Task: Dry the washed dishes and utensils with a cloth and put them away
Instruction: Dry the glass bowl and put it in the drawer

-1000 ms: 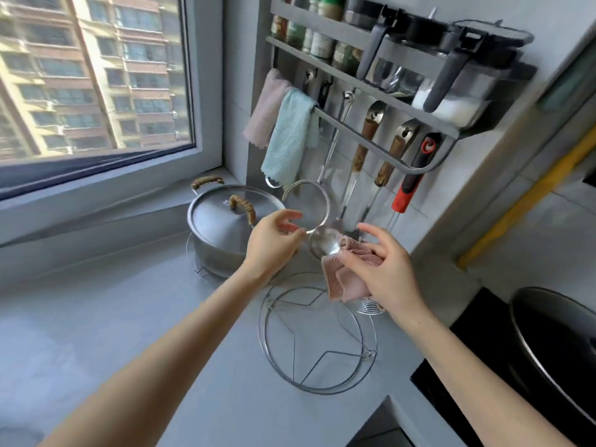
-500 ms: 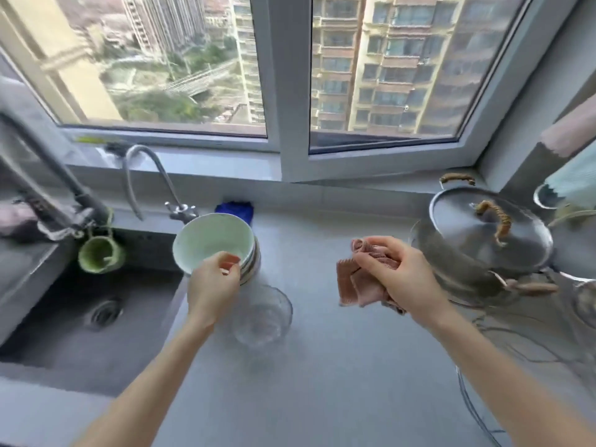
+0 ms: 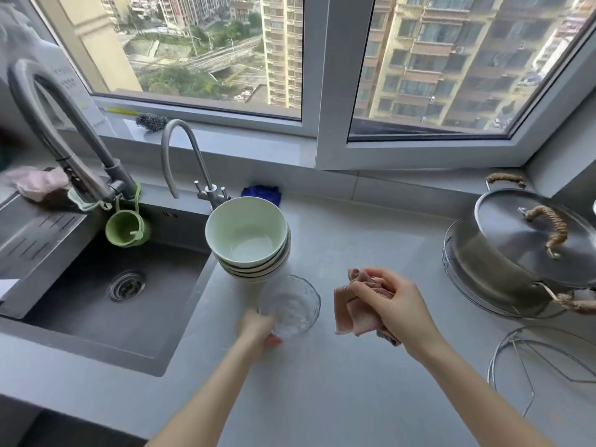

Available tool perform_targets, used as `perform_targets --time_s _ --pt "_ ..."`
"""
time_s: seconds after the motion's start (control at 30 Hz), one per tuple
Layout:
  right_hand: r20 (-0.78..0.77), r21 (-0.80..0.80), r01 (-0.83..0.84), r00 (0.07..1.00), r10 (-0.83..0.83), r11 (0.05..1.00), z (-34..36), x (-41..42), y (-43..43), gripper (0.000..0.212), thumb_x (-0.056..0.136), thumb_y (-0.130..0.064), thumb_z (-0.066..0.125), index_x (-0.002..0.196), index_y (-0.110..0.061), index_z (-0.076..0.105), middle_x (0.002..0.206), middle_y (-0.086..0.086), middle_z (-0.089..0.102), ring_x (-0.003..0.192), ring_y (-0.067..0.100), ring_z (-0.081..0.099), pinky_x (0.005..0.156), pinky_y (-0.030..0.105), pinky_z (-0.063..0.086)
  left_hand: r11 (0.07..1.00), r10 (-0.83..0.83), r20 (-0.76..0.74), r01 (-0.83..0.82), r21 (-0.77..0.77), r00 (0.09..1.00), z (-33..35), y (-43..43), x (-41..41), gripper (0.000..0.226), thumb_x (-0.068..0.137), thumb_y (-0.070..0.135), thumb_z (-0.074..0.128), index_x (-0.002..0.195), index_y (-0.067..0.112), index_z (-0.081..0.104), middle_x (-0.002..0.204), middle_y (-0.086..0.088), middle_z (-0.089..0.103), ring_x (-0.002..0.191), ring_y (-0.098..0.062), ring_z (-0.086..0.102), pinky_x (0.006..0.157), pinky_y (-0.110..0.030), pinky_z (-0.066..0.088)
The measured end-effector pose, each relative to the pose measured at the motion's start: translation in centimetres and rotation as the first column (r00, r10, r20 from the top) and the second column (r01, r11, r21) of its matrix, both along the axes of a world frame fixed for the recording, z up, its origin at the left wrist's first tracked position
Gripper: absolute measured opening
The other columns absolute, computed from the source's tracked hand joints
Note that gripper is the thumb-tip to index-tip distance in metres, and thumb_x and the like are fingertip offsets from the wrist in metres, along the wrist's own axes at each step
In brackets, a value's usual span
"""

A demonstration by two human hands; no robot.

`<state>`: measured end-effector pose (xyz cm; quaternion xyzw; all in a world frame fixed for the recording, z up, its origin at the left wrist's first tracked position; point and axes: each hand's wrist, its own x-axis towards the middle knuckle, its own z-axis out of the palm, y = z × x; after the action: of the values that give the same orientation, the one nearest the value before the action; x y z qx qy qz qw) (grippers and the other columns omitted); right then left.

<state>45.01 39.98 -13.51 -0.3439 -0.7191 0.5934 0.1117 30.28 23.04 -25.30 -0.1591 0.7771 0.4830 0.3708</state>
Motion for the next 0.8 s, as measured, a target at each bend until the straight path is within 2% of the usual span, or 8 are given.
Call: perform_targets --time_s 0.13,0.2,0.27,0.33,0.47,0.6,0.7,0.8 --pt "-0.002 -0.022 0.027 1.000 -0.027 0.999 -0.4 1.0 0.3 0.013 0.080 -0.029 0.074 0.090 -0.036 0.070 0.082 -0.005 0.072 0.046 0.021 0.059 0.040 0.029 0.040 0.991 0.059 0.131 -0.074 0.114 0.990 2.1 -1.2 0.2 0.029 0.081 -0.018 0.040 0.107 -0.005 0.045 0.084 -0.020 0.052 0.044 -0.030 0.058 0.037 -0.033 0.053" --pt "-0.011 -0.036 0.033 0.999 -0.033 0.999 -0.5 1.3 0.3 0.012 0.080 -0.029 0.074 0.089 -0.036 0.070 0.079 -0.004 0.071 0.043 0.020 0.056 0.039 0.028 0.038 0.974 0.072 0.237 -0.119 0.191 0.969 3.5 -2.5 0.3 0.033 0.081 -0.021 0.039 0.109 -0.005 0.042 0.090 -0.023 0.055 0.053 -0.035 0.063 0.040 -0.036 0.055" --pt "-0.036 -0.064 0.044 0.998 -0.047 0.997 -0.5 1.4 0.2 0.011 0.081 -0.029 0.073 0.089 -0.035 0.069 0.075 0.000 0.070 0.040 0.022 0.050 0.038 0.025 0.034 0.955 0.055 0.318 -0.143 0.259 0.947 5.1 -3.8 0.6 0.040 0.082 -0.020 0.035 0.118 -0.004 0.039 0.107 -0.030 0.055 0.073 -0.043 0.064 0.046 -0.040 0.057" --pt "-0.086 -0.110 0.066 0.993 -0.076 0.992 -0.2 1.1 -0.3 0.010 0.083 -0.031 0.072 0.092 -0.032 0.069 0.079 0.003 0.070 0.040 0.023 0.049 0.038 0.024 0.033 0.934 0.057 0.350 -0.173 0.311 0.935 6.1 -4.8 1.0 0.053 0.082 -0.020 0.033 0.132 -0.002 0.032 0.119 -0.032 0.051 0.086 -0.046 0.063 0.054 -0.047 0.058" --pt "-0.214 -0.134 -0.006 0.977 -0.023 0.991 1.2 -1.2 -2.7 0.011 0.088 -0.033 0.067 0.099 -0.031 0.065 0.089 0.002 0.071 0.041 0.021 0.050 0.036 0.022 0.033 0.923 0.037 0.324 -0.157 0.353 0.945 7.5 -6.5 1.4 0.056 0.081 -0.021 0.031 0.130 0.005 0.032 0.114 -0.028 0.050 0.088 -0.049 0.063 0.060 -0.054 0.057" --pt "-0.299 -0.080 -0.119 0.950 0.090 0.990 2.8 -3.9 -6.2 0.015 0.081 -0.038 0.069 0.096 -0.037 0.066 0.093 -0.004 0.073 0.065 0.016 0.067 0.040 0.026 0.043 0.912 0.062 0.326 -0.187 0.365 0.943 8.5 -9.1 0.5 0.054 0.080 -0.018 0.029 0.125 0.010 0.041 0.111 -0.027 0.055 0.089 -0.048 0.066 0.066 -0.056 0.057" --pt "-0.322 -0.044 -0.144 0.939 0.123 0.989 3.7 -5.8 -8.4 0.021 0.076 -0.043 0.068 0.096 -0.039 0.067 0.094 -0.008 0.073 0.075 0.013 0.069 0.043 0.022 0.044 0.894 0.090 0.339 -0.226 0.387 0.937 9.0 -11.9 -1.8 0.059 0.082 -0.017 0.028 0.127 0.019 0.043 0.118 -0.029 0.052 0.099 -0.049 0.061 0.060 -0.051 0.057" --pt "-0.352 -0.003 -0.144 0.926 0.133 0.990 4.3 -8.5 -10.4 0.017 0.079 -0.036 0.071 0.096 -0.036 0.068 0.095 -0.008 0.074 0.086 0.012 0.070 0.062 0.027 0.052 0.914 0.054 0.292 -0.165 0.371 0.955 9.6 -14.5 -5.3 0.063 0.084 -0.018 0.029 0.128 0.026 0.041 0.128 -0.027 0.045 0.094 -0.050 0.063 0.054 -0.047 0.057"
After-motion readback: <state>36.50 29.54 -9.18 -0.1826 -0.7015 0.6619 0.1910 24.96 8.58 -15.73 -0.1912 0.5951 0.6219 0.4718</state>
